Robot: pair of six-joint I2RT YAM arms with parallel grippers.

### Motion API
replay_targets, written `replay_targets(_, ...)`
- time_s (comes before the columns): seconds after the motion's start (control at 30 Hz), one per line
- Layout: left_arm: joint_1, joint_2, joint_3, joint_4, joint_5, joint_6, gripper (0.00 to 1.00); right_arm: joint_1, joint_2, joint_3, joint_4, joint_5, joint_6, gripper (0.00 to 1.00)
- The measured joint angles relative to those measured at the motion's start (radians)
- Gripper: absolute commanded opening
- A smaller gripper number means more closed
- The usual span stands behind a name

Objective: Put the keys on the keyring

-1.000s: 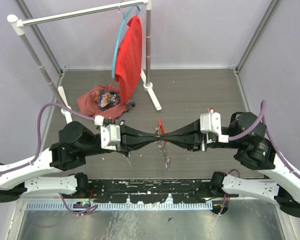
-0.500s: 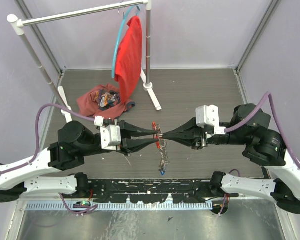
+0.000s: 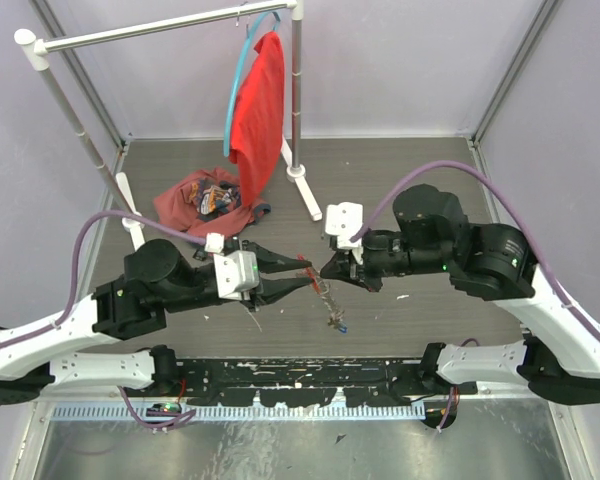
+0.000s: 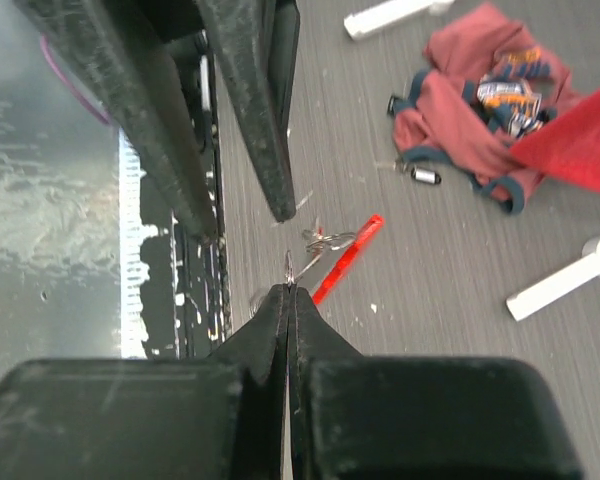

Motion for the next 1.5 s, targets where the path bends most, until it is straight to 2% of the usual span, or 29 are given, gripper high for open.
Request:
replay_targets(0.3,0.0,0.049,0.013,-0.077,0.013,0.008,0.3,0.0,-0.018,-0.013,-0.032,0.03,-0.027,0.01)
replay_targets(0.53,0.0,0.037,0.013,-0.076,0.005,0.006,0.37,0.0,-0.096,-0.033,-0.008,0.026,-0.027,0.01)
replay_targets(0.73,0.0,0.053,0.022,-0.079,-0.012,0.01,0.39,0.0,-0.06,0.006,-0.042,0.027,-0.029,0.01)
replay_targets(1.0,0.0,0.143,0.129,-0.161,-0.007,0.049,0.41,0.0,0.018,0.021,-0.094,0.045,-0.041,0.01)
replay_targets(1.5,0.0,0.161,0.132,-0.227,-0.018,0.066,0.42,0.0,-0.003,0.021,-0.106,0.051,-0.054,0.01)
